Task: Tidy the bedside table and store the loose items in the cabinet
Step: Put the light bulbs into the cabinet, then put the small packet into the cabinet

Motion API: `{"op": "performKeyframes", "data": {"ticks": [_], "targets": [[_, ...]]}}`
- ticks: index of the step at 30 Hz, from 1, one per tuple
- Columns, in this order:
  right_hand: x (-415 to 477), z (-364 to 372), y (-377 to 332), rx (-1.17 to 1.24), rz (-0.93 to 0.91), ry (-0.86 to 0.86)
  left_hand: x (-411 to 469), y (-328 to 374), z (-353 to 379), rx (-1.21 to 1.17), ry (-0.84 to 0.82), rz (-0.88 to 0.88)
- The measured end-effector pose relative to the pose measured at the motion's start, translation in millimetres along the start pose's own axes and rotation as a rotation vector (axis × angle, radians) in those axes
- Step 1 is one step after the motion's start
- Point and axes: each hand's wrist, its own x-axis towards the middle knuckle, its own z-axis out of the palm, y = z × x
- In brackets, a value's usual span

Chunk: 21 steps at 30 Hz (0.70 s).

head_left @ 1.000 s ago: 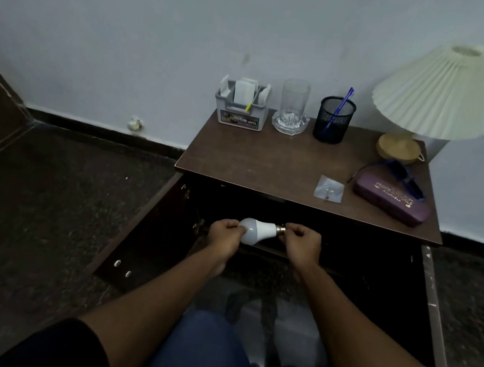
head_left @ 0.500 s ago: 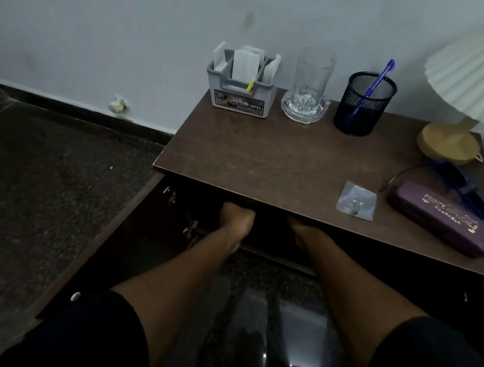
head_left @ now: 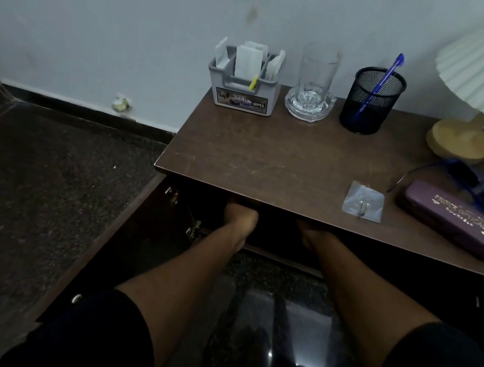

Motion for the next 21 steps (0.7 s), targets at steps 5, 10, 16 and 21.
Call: {"op": "performKeyframes", "data": {"ticks": [5,10,16,21], "targets": [[-41.6,-6.3,0.6,0.032,-0.057,0.012,-17.8,-3.0,-6.7,0.004,-0.012,-0.048],[-78.4,-21.7,-10.2,0.000,-0.031,0.092,-50.4,-2.4,-9.6,0.005,-0.041,-0.013],[-125.7,-36.5,-19.0,-0.016,-0.152,0.052,-91.7,2.7,-19.1,-0.050,-0.127,-0.011],[-160.6,-52.4,-25.1,-0.025,-0.173,-0.041,-126.2,9.5,-25.1,-0.111,-0.183,0.001]]}}
